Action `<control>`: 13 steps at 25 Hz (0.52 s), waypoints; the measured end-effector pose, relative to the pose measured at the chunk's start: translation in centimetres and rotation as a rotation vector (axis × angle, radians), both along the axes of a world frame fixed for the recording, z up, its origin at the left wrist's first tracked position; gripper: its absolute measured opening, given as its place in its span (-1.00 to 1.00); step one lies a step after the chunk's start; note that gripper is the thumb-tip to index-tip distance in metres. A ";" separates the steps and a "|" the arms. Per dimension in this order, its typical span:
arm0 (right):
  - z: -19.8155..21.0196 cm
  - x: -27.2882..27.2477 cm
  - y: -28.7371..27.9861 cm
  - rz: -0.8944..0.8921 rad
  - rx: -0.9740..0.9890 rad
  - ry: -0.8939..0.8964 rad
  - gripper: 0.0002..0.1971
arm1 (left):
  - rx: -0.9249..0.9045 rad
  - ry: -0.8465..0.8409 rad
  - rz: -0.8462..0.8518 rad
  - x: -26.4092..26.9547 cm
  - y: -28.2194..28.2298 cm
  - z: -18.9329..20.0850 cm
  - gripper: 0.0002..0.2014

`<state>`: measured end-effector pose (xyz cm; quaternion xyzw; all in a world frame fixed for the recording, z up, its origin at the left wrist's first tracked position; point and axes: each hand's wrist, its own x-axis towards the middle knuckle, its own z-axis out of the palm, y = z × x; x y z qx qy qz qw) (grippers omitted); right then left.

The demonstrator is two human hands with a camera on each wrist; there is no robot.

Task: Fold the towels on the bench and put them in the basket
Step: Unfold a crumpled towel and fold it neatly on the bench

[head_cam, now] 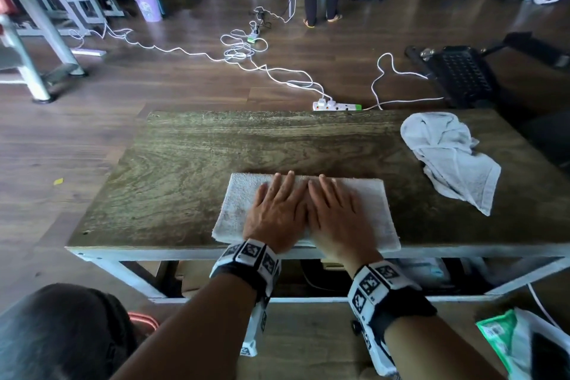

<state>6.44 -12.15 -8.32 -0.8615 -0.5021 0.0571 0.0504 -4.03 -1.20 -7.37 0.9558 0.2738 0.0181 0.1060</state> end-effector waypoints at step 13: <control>0.4 0.9 -1.3 -0.066 0.049 0.009 -0.18 | -0.010 -0.013 0.064 -2.5 2.5 0.3 -0.37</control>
